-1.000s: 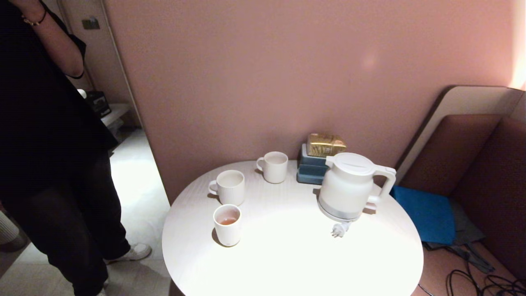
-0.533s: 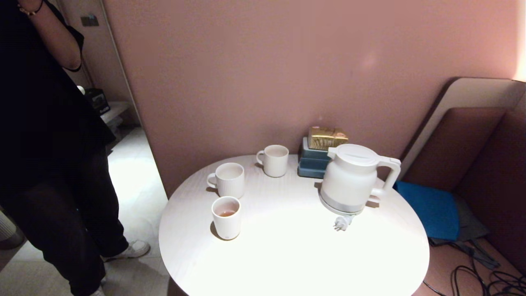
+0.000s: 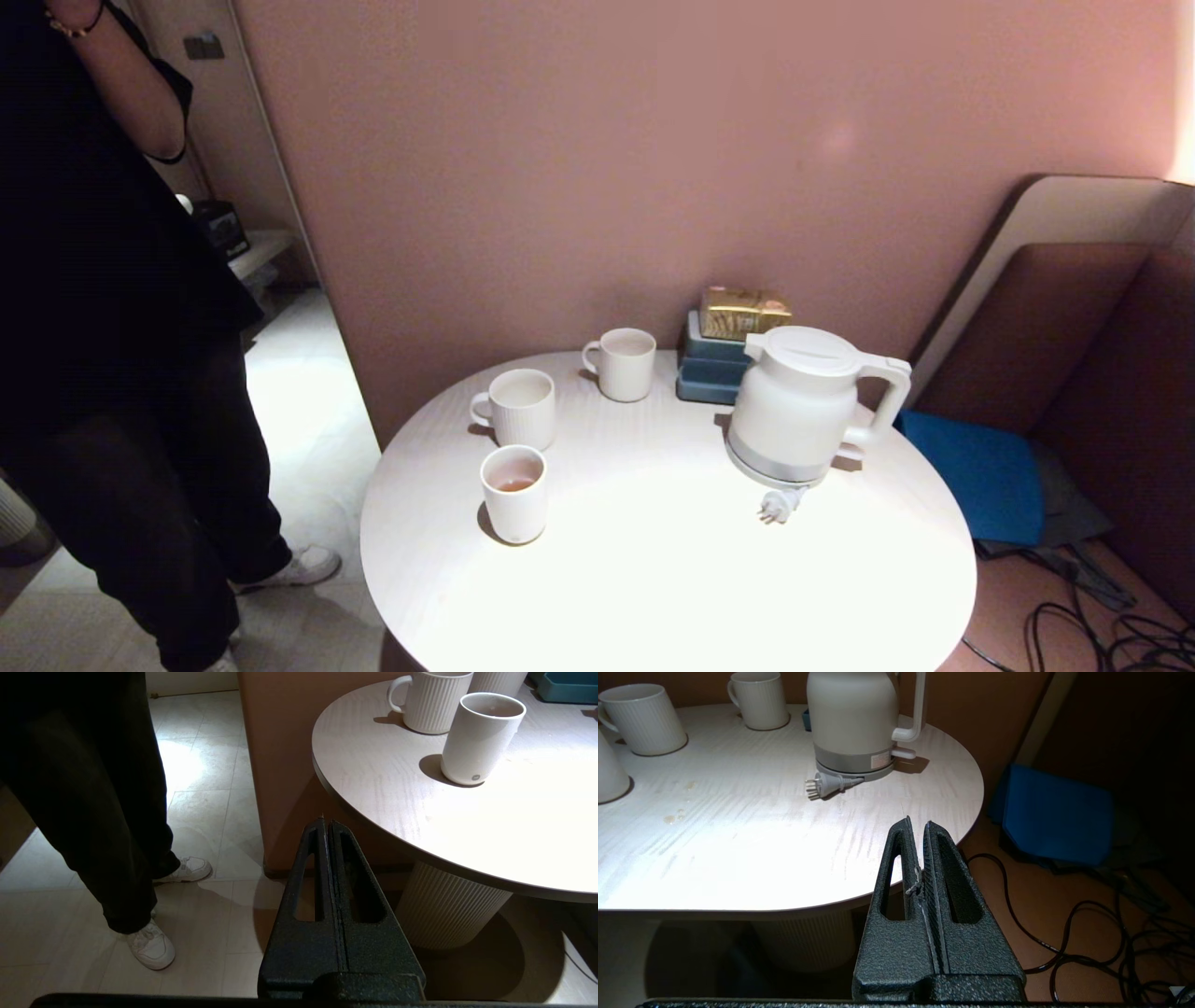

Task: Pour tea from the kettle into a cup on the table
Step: Pick up the cup

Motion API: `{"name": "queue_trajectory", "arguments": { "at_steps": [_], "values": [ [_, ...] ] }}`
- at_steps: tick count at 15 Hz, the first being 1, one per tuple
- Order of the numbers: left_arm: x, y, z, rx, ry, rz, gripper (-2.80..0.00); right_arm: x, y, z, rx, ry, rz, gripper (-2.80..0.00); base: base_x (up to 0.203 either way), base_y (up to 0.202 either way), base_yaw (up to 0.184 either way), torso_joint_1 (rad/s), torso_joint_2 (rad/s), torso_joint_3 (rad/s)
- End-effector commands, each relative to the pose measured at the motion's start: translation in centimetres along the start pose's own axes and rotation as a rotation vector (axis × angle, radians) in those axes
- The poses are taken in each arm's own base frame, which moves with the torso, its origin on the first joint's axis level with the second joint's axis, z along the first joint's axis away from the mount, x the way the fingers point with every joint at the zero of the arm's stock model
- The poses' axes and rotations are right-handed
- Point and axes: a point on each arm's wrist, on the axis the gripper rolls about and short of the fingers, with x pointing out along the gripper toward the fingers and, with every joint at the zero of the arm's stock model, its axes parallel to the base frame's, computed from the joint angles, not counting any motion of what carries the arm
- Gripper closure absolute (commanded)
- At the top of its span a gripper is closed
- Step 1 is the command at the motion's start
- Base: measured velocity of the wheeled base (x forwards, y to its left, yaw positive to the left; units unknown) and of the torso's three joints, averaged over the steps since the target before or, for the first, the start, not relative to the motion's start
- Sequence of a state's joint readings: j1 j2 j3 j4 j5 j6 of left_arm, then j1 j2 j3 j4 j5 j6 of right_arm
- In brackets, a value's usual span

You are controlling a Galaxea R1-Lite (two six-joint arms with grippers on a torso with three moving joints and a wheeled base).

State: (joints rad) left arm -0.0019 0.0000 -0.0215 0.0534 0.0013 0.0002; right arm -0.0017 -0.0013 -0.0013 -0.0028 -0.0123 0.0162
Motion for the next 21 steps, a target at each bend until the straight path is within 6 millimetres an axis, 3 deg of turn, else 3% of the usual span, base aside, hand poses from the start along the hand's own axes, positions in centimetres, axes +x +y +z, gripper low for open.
{"name": "queue_trajectory", "arguments": {
  "at_steps": [1, 16, 21],
  "values": [
    [0.0, 0.0, 0.0, 0.001, 0.002, 0.001, 0.00, 0.0, 0.0, 0.0, -0.001, 0.002, 0.000, 0.00, 0.000, 0.000, 0.000, 0.000, 0.00, 0.000],
    [0.0, 0.0, 0.4, 0.040, -0.002, -0.004, 0.00, 0.0, 0.0, 0.0, 0.001, 0.001, 0.000, 0.00, 0.000, 0.000, 0.000, 0.000, 0.00, 0.000],
    [0.7, -0.2, 4.9, 0.020, 0.004, -0.080, 0.00, 0.0, 0.0, 0.0, 0.001, 0.001, 0.000, 0.00, 0.000, 0.000, 0.000, 0.000, 0.00, 0.000]
  ]
}}
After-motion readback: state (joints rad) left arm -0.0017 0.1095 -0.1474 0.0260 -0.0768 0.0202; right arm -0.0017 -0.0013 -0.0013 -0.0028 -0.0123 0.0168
